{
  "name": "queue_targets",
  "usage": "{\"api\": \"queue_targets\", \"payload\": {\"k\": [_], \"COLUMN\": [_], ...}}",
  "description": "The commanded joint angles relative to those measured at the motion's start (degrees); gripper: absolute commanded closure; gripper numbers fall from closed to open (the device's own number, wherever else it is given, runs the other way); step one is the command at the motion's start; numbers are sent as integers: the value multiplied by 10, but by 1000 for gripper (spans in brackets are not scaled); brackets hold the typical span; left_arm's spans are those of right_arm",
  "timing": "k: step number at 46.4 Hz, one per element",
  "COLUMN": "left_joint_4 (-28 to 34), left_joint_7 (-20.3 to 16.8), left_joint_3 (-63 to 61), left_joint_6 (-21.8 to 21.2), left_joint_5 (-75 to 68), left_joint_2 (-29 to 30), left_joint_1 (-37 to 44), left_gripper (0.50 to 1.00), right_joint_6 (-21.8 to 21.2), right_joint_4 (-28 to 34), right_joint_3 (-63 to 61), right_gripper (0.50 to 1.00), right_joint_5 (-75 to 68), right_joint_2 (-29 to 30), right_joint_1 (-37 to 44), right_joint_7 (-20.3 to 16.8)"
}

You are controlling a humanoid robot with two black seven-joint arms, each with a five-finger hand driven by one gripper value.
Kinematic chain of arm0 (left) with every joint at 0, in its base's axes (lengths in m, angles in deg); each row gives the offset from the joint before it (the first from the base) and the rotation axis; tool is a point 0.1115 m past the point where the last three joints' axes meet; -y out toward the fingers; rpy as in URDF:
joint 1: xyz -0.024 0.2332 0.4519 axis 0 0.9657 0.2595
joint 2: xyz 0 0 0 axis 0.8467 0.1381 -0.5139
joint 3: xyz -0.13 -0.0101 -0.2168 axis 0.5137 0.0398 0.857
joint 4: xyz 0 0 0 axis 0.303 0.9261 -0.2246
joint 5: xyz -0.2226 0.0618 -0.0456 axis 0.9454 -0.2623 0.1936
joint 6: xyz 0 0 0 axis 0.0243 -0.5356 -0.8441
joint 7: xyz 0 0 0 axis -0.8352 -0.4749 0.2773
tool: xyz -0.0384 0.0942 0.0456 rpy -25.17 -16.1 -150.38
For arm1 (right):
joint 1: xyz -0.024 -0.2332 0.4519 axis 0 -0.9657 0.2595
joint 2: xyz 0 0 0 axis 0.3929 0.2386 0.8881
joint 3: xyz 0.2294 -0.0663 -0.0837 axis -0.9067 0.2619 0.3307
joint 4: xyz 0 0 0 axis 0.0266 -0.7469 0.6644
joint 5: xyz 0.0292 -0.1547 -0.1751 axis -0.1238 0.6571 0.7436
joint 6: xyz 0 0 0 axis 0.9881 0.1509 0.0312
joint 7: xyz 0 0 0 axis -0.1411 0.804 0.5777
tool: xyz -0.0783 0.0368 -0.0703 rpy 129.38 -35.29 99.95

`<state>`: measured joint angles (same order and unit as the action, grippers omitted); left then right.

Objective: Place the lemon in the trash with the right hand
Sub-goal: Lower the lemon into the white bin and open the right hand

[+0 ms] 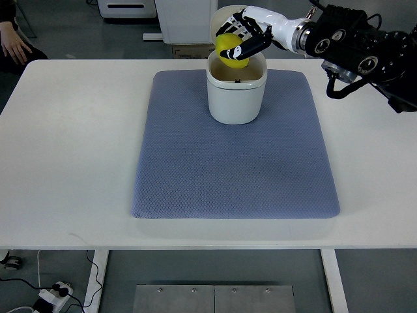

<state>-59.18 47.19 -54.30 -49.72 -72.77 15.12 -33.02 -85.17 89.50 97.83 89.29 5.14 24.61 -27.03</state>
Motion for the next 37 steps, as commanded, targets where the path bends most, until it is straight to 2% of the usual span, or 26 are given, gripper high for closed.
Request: {"api": "queue_targets", "payload": {"k": [1, 6, 22, 30, 37], "left_joint_4": [0, 0, 0, 0, 0], "left_joint_7": [0, 0, 0, 0, 0], "left_joint_3": [0, 0, 0, 0, 0], "left_joint_6": [0, 0, 0, 0, 0], "left_joint_5": [0, 0, 0, 0, 0], "left_joint_2": [0, 0, 0, 0, 0], "left_joint_1": [0, 0, 0, 0, 0], "left_gripper": [500, 500, 500, 500, 500], "right_joint_6": [2, 5, 6, 6, 6], "right_joint_4": [-1, -4, -5, -5, -5], "right_joint_3": [0, 0, -1, -1, -1], "right_gripper": [969, 900, 764, 718, 699], "right_joint_5": [0, 0, 0, 0, 0], "right_joint_2": [0, 0, 0, 0, 0], "right_joint_1": [-1, -2, -8, -10, -10], "right_joint_7": [0, 0, 0, -1, -2]}}
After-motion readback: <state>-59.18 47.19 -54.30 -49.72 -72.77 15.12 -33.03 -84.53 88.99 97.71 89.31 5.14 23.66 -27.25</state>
